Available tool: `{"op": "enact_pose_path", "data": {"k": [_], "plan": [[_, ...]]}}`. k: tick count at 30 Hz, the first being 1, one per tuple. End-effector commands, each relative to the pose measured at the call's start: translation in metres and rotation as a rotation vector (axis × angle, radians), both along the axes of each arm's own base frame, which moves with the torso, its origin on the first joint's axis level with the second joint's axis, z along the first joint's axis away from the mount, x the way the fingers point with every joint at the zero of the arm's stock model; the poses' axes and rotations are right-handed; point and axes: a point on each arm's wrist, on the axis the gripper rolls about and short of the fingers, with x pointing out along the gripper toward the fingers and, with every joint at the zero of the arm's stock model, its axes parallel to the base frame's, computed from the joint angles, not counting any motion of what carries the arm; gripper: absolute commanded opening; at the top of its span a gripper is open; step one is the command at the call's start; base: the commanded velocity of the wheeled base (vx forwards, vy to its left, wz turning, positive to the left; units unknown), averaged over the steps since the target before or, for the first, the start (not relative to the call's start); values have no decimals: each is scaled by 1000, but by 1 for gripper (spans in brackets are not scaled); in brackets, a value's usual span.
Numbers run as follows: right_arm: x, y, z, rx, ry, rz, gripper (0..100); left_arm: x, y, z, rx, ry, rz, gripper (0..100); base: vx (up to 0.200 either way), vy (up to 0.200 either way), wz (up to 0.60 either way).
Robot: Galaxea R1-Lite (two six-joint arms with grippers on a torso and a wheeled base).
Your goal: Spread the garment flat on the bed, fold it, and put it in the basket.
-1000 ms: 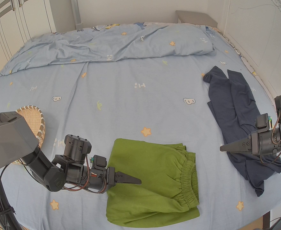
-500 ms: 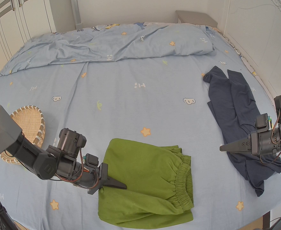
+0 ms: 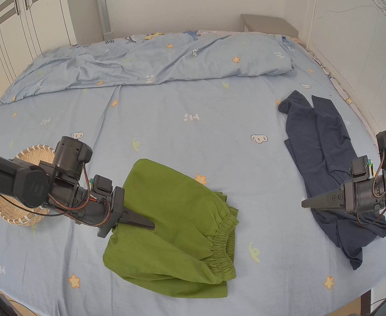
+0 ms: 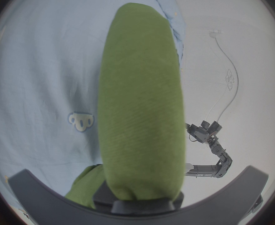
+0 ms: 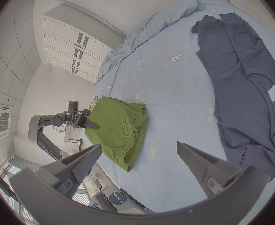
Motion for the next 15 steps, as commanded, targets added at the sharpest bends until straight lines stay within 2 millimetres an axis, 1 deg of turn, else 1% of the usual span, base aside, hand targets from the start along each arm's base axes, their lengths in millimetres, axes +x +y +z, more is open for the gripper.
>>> {"op": "enact_pose_path", "data": {"k": [1, 6, 14, 15], "plan": [[0, 0, -1, 0, 3, 0, 100, -8, 3, 23, -18, -72, -2, 0, 0, 200, 0], [0, 0, -1, 0, 3, 0, 100, -12, 1, 27, -20, -82, -12, 0, 0, 200, 0], [0, 0, -1, 0, 3, 0, 100, -10, 1, 24, -18, -73, -14, 0, 0, 200, 0], [0, 0, -1, 0, 3, 0, 100, -12, -2, 22, -16, -69, -24, 0, 0, 200, 0]]}}
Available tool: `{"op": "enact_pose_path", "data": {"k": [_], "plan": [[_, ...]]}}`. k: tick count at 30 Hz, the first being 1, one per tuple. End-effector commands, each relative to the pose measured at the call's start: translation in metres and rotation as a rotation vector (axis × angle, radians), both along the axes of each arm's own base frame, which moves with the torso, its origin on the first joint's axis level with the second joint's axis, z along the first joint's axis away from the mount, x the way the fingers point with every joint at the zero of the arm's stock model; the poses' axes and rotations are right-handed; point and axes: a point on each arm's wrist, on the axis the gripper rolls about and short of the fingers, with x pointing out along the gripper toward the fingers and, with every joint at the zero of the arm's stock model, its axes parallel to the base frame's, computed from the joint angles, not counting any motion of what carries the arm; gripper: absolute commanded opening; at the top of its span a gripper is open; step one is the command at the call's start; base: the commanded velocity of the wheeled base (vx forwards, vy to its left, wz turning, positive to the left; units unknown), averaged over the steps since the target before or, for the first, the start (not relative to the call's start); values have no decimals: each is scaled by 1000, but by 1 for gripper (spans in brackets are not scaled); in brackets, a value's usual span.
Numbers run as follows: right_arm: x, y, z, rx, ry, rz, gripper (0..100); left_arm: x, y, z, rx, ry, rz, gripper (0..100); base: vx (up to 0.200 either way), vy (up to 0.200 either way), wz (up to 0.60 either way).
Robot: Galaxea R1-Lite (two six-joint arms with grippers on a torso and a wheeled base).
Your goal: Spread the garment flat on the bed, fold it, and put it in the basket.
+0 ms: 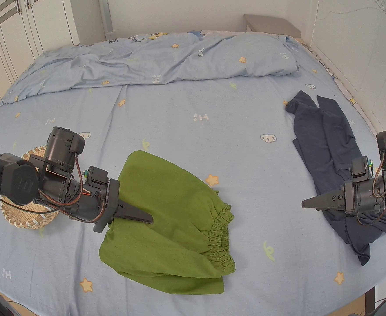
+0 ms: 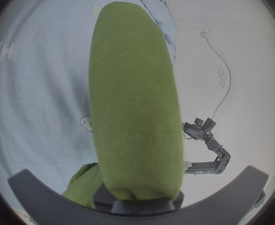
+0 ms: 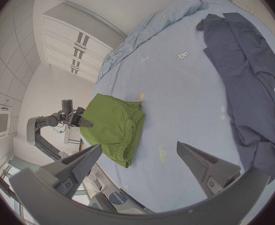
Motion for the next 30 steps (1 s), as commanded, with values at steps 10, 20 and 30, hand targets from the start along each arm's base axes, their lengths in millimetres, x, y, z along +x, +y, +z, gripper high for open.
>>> {"op": "enact_pose_path", "data": {"k": [10, 20, 30], "plan": [[0, 0, 0, 0, -1, 0, 100, -4, -5, -1, 3, 5, -22, 0, 0, 200, 0], [0, 0, 0, -1, 1, 3, 100, -17, -12, -2, 25, -56, -98, 0, 0, 140, 0], [-1, 0, 0, -1, -2, 2, 100, -16, -33, 53, 19, -193, -169, 0, 0, 0, 0]]}}
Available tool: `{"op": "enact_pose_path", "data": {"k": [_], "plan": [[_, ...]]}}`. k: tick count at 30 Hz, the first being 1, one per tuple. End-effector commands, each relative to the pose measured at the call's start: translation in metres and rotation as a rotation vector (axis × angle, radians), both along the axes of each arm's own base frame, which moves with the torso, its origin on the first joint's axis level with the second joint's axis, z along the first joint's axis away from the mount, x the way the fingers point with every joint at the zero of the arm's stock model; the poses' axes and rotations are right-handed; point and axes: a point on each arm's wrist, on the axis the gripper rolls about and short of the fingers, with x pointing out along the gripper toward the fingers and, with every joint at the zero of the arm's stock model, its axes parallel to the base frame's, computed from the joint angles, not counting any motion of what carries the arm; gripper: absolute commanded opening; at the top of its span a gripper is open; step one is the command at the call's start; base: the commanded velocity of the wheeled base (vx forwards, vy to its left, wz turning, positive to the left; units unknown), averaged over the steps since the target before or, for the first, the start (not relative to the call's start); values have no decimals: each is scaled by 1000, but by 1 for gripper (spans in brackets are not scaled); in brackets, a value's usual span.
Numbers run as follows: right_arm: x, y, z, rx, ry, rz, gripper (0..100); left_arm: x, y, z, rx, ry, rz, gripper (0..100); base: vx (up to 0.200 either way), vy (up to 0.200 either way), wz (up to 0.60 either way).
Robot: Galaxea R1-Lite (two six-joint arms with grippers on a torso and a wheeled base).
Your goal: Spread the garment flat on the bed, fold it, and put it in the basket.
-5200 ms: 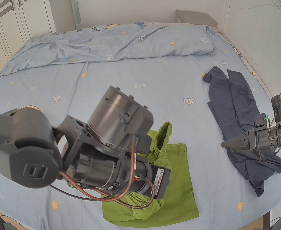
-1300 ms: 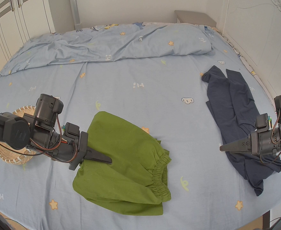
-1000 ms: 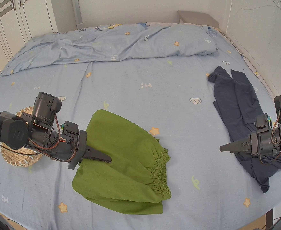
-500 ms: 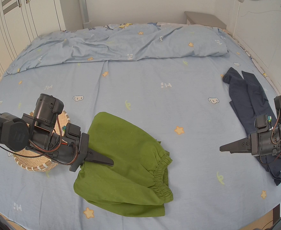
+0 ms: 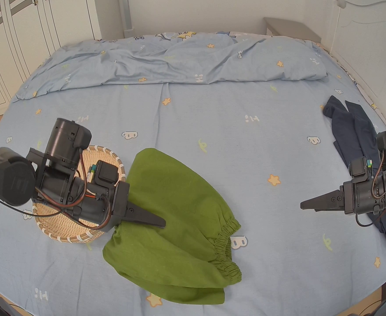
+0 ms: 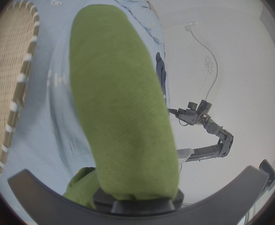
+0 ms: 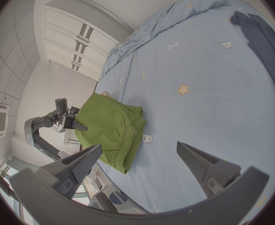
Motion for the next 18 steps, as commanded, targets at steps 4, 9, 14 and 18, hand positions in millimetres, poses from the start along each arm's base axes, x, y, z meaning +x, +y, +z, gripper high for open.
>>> {"op": "enact_pose_path", "data": {"k": [4, 9, 14, 18], "plan": [[0, 0, -1, -2, 1, -2, 100, 1, -6, 46, 63, -164, -110, 0, 0, 0, 0], [0, 0, -1, -3, 2, 0, 100, 5, -6, 62, 179, -308, -76, 0, 0, 0, 0], [2, 2, -4, -6, 12, 8, 100, -1, -5, 74, 180, -372, -64, 0, 0, 0, 0], [2, 2, -4, -6, 14, 8, 100, -10, 2, 85, 171, -414, -52, 0, 0, 0, 0]]}}
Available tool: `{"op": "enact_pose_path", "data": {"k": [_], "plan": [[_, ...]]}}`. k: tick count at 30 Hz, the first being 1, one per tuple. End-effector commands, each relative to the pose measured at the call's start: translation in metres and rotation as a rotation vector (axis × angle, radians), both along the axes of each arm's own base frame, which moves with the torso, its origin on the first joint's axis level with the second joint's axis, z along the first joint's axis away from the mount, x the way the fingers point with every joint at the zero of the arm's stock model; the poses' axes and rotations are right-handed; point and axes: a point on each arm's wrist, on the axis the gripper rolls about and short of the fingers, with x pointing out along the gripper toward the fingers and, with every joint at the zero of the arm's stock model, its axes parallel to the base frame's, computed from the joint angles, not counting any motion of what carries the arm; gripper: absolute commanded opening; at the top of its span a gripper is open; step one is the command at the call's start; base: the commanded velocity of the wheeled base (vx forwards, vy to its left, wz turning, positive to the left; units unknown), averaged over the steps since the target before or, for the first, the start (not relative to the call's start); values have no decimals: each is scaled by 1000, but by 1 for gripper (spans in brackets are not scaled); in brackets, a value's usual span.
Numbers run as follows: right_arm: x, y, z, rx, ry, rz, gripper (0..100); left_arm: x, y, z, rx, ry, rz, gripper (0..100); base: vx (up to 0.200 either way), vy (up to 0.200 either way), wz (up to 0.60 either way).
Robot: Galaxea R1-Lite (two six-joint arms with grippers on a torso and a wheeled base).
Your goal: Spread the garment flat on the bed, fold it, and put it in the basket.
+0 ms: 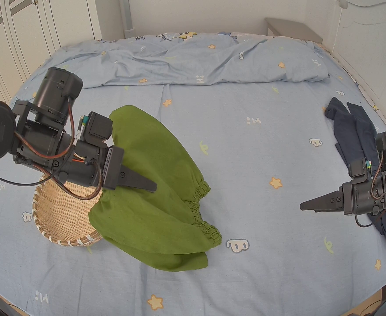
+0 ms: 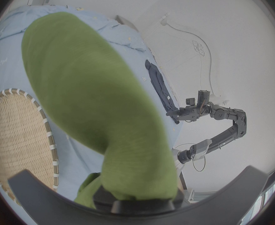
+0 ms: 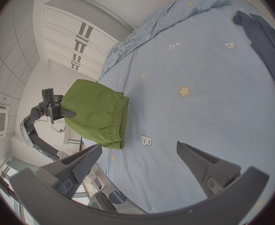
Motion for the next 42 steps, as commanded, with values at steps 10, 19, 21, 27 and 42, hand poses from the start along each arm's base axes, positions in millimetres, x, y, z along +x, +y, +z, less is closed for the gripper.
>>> {"op": "enact_pose_path", "data": {"k": [10, 19, 21, 27, 42], "plan": [[2, 0, -1, -1, 6, 1, 100, -48, 42, 50, -130, -346, 93, 0, 0, 0, 0], [1, 0, -2, -1, 7, 1, 100, -37, 78, 59, -154, -498, 251, 0, 0, 0, 0], [1, 0, -2, -1, 7, 1, 100, -21, 90, 55, -143, -499, 307, 0, 0, 0, 0], [1, 0, -2, -1, 7, 1, 100, 13, 124, 48, -132, -518, 447, 0, 0, 0, 0], [0, 1, -3, -5, 9, 9, 100, 33, 144, 15, -108, -419, 526, 0, 0, 0, 0]]}}
